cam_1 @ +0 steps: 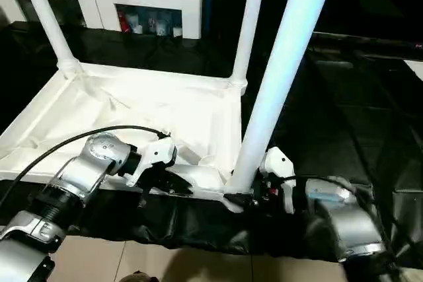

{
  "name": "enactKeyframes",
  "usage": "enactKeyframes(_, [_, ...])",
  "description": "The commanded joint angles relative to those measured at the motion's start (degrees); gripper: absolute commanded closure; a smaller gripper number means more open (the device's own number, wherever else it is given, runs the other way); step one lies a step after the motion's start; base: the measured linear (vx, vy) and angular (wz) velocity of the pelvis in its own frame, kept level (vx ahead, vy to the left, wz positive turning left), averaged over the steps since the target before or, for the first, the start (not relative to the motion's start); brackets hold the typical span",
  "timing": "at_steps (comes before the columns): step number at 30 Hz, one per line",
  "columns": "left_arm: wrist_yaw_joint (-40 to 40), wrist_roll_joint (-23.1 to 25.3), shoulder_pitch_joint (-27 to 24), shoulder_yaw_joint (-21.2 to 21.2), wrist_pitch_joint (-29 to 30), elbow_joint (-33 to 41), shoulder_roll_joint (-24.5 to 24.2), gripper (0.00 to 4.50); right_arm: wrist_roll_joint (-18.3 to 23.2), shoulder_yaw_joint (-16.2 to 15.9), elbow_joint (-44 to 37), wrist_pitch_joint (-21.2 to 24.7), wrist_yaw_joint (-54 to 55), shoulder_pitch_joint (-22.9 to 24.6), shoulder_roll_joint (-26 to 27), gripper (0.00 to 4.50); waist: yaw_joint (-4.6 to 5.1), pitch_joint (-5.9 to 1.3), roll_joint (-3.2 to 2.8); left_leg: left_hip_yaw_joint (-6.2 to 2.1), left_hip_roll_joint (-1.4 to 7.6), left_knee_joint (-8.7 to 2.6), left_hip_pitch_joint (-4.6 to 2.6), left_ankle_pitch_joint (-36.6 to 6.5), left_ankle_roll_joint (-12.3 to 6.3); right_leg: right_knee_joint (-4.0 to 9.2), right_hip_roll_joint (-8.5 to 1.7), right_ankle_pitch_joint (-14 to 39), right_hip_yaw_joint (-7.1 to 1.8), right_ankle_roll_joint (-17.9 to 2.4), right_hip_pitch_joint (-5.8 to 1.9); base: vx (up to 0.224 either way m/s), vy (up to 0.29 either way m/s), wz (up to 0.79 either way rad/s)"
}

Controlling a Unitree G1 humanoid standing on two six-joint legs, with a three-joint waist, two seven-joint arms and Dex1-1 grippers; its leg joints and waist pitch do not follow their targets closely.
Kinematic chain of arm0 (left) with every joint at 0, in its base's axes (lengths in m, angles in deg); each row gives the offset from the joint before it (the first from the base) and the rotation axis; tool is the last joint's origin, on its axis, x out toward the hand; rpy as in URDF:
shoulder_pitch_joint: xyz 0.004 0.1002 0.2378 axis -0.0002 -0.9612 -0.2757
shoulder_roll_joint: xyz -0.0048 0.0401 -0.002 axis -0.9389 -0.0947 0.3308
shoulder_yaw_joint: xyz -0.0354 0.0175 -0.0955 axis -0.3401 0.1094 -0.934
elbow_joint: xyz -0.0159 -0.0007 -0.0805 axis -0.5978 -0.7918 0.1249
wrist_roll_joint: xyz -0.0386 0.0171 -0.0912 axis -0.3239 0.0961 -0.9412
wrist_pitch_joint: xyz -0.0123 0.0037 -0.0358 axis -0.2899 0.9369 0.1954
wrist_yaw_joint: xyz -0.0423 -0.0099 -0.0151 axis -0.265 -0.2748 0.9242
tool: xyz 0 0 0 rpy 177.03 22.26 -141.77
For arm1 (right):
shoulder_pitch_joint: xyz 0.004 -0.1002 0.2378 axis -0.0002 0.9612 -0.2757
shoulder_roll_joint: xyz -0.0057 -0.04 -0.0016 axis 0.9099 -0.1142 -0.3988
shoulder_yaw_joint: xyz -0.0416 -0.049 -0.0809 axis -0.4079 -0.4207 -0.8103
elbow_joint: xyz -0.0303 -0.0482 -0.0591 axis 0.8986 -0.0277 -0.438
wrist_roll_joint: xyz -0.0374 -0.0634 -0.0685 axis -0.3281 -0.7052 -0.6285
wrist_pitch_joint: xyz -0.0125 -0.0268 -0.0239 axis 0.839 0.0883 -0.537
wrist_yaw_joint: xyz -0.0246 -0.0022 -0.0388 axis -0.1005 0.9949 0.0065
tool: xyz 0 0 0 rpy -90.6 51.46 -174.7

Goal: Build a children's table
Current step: Rotate leg to tighten

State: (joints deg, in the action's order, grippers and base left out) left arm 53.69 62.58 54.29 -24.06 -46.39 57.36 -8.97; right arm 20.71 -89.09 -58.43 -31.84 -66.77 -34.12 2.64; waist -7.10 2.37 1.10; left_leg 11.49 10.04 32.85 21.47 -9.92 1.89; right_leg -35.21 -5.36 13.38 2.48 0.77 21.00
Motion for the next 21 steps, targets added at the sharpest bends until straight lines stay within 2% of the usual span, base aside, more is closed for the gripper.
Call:
enactKeyframes(1, [-7.50,-0.79,0.41,1.77,0.94,1.14,8.02,4.50,-2.11,-2.21,3.30,-0.83,11.44,-2.42,7.68,1.82,0.55,-2.38,0.59,-1.71,3.71,-4.17,-1.28,-12.96,-1.76,4.65,-4.02,8.34,-2.11,-14.38,-0.93,0.000,0.000,0.00])
enactKeyframes(3, [-9.70,-0.28,0.23,1.92,1.34,1.16,9.41,4.50,-2.67,-1.55,4.83,-0.48,15.22,-3.05,9.72,1.82,0.95,-2.35,0.47,-1.91,3.71,-4.41,-1.51,-15.23,-0.22,5.09,-4.11,12.92,-2.11,-13.26,-0.92,0.000,0.000,0.00])
enactKeyframes(4, [-10.77,-0.08,0.13,1.99,1.71,1.17,10.12,4.50,-2.93,-1.33,5.47,-0.41,16.85,-3.32,10.66,1.83,1.22,-2.25,0.40,-1.96,3.78,-4.59,-1.36,-15.75,0.16,5.17,-4.10,13.41,-2.24,-12.62,-0.92,0.000,0.000,0.00])
enactKeyframes(5, [-11.48,0.07,0.09,2.04,1.86,1.13,10.60,4.50,-3.12,-1.33,5.78,-0.35,17.70,-3.47,11.18,1.84,1.22,-2.25,0.40,-1.96,3.78,-4.59,-1.36,-15.75,0.16,5.17,-4.10,13.41,-2.24,-12.62,-0.92,0.000,0.000,0.00])
enactKeyframes(7, [-15.98,1.03,-0.09,2.34,3.05,0.88,13.65,4.50,-4.55,-1.08,7.90,0.02,24.08,-4.74,14.80,1.84,1.63,-2.21,0.44,-2.05,3.60,-4.70,-1.45,-17.22,0.66,5.42,-4.06,14.90,-2.34,-11.37,-0.76,0.000,0.000,0.00])
enactKeyframes(11, [-19.05,1.77,0.01,2.48,3.68,0.37,15.51,4.50,-5.50,-0.90,9.08,0.23,28.59,-5.85,17.33,1.84,1.76,-2.21,0.49,-1.98,3.53,-4.62,-1.32,-16.35,0.10,5.60,-3.96,14.52,-2.46,-10.52,-0.80,0.000,0.000,0.00])
enactKeyframes(13, [-20.64,2.37,0.09,2.75,3.68,0.12,16.41,4.50,-5.92,-1.15,9.37,0.17,30.41,-6.36,18.84,1.29,1.92,-2.27,0.36,-1.96,3.48,-4.69,-1.22,-15.64,-0.25,5.52,-3.82,13.14,-2.43,-10.40,-0.73,0.000,0.000,0.00])
enactKeyframes(17, [-20.32,2.84,-0.42,3.34,3.35,0.86,16.83,4.50,-6.69,-1.53,8.52,-1.30,30.41,-6.07,20.59,1.02,1.85,-2.21,0.30,-1.96,3.48,-4.73,-1.15,-15.66,-0.40,5.57,-3.85,12.95,-2.46,-10.12,-0.80,0.000,0.000,0.00])
enactKeyframes(21, [-14.60,1.61,-1.13,4.30,2.26,2.71,13.30,4.50,-6.12,-3.42,5.70,-2.25,23.36,-4.40,15.75,0.64,1.85,-2.27,0.14,-1.95,3.57,-4.73,-1.16,-15.68,-0.79,5.47,-3.69,10.76,-2.45,-10.27,-0.87,0.000,0.000,0.00])
